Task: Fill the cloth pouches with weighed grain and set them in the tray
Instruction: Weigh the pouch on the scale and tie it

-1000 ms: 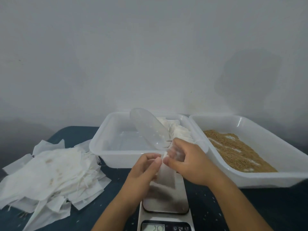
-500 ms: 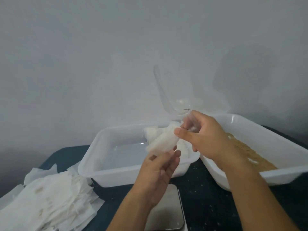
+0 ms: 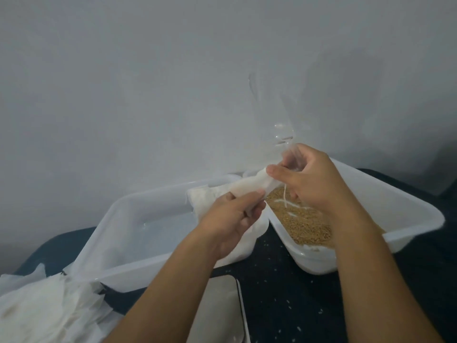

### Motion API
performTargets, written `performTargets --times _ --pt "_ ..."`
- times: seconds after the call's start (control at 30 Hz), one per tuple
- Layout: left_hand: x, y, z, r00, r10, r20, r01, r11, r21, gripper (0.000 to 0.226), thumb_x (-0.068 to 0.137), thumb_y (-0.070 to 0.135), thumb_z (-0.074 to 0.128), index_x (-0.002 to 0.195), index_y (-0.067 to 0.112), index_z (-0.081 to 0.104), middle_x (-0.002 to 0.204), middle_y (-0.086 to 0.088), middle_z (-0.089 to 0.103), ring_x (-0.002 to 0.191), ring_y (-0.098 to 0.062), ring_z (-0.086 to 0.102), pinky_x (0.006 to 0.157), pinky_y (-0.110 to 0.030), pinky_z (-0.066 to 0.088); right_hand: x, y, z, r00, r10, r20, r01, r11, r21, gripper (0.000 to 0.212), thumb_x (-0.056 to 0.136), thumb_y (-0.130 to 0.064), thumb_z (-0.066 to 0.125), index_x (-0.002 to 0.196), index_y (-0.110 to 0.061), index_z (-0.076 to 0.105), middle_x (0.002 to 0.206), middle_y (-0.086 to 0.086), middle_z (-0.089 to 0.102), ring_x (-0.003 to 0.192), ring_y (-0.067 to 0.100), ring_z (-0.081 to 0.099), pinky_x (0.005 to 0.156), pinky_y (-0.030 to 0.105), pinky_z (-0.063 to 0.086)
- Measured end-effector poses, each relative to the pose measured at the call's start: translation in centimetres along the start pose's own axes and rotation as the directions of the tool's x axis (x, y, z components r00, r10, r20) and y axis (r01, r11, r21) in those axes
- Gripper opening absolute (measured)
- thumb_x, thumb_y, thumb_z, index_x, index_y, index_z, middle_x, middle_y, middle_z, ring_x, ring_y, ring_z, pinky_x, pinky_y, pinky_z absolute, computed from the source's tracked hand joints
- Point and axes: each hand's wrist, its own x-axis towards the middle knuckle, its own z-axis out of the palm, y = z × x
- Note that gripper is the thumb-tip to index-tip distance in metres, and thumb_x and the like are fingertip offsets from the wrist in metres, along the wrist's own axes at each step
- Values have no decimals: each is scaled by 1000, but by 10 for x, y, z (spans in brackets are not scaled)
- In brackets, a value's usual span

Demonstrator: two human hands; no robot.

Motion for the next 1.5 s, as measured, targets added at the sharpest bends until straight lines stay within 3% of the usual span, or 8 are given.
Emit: performTargets --times 0.2,0.4,0.57,0.73,0.9,1.0,1.3,1.5 --pt "24 0 8 997 62 -51 -46 961 271 27 92 14 77 117 9 68 88 0 74 76 -9 67 66 -17 53 5 24 -17 997 72 21 -71 996 -61 22 89 -32 80 84 -25 60 56 -25 61 41 0 51 42 14 42" --pt "37 -1 10 984 178 -20 -146 861 488 14 89 13 79 102 12 73 74 7 73 67 -4 66 62 -16 52 9 43 -23 990 141 13 -139 985 -104 22 88 -36 80 85 -25 61 75 -9 65 45 2 52 49 18 47" --pt "39 1 7 976 219 -9 -175 803 569 19 88 14 80 105 15 73 89 -2 75 73 -6 67 63 -16 53 10 49 -22 990 141 17 -138 983 -117 21 87 -36 80 85 -27 61 76 -9 66 44 0 53 46 14 46" --pt "41 -1 5 971 236 -26 -172 775 608 20 85 17 81 104 17 73 99 -9 78 79 -12 68 68 -25 54 10 52 -21 987 160 21 -155 977 -149 23 87 -38 79 82 -27 59 75 -8 66 44 1 54 55 26 46" --pt "43 -2 6 969 247 -7 -191 766 614 22 84 18 83 104 21 74 96 -2 79 76 -6 70 63 -17 53 11 56 -22 985 171 23 -166 975 -147 24 87 -39 80 80 -28 59 67 -13 65 44 3 55 50 22 44" --pt "44 -3 8 969 247 11 -204 773 600 20 84 15 83 101 22 75 87 6 79 71 -1 70 59 -12 49 11 58 -22 984 175 25 -169 973 -154 24 87 -38 80 80 -27 59 72 -10 66 44 3 55 49 22 44" --pt "44 -4 6 969 246 -11 -187 764 618 18 84 18 82 99 24 74 87 6 78 73 -2 71 60 -12 51 11 58 -22 983 182 17 -179 975 -131 24 86 -37 80 81 -26 60 66 -13 66 44 3 55 43 15 42" --pt "38 -13 0 978 207 -37 -153 818 555 27 86 25 83 109 17 73 93 0 79 92 -18 75 80 -29 59 9 46 -18 996 90 14 -88 990 -107 23 89 -30 80 87 -17 60 80 -4 66 44 -3 54 42 14 43"
